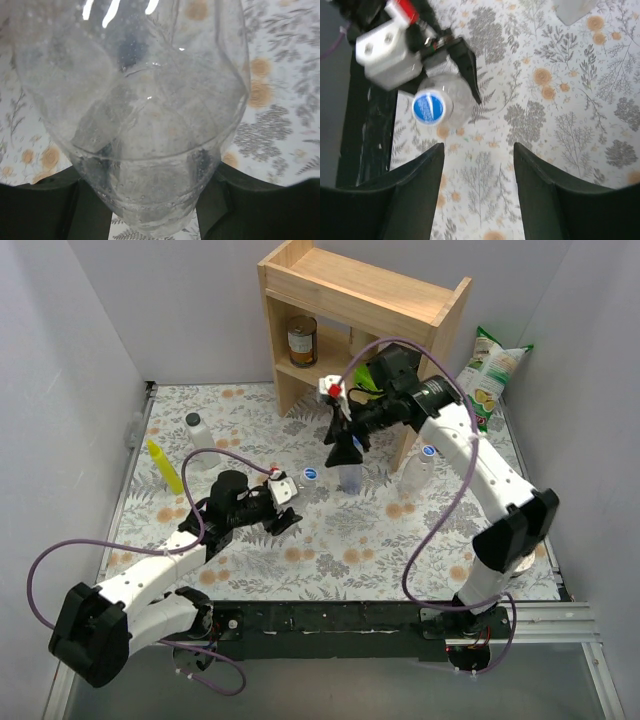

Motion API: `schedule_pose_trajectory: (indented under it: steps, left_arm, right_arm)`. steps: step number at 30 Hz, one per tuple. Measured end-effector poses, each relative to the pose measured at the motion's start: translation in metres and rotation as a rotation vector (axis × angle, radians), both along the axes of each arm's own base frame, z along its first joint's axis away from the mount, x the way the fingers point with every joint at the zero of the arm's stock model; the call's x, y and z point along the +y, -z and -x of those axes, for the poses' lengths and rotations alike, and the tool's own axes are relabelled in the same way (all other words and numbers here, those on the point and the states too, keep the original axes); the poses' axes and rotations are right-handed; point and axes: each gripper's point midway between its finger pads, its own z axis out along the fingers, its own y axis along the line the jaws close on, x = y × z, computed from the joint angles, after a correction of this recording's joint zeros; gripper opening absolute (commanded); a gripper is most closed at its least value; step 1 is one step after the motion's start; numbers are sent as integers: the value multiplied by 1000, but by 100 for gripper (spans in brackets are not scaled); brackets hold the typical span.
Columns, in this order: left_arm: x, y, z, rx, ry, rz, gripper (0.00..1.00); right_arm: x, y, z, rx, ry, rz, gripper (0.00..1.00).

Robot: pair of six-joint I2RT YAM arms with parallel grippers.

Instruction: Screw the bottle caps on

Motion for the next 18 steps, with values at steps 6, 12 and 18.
schedule_pose_trajectory:
  steps: [6, 12, 18]
  left_arm:
    - [-15, -12, 41, 31, 221, 59, 0]
    - [-21, -4, 51, 98, 297, 50, 0]
    - [-25, -15, 49, 74, 322, 62, 0]
  right_arm:
    - [-27, -22, 61, -281, -209, -80, 64]
    - [-11, -22, 82, -371, -358, -131, 63]
    - [-3, 1, 82, -352, -422, -104, 57]
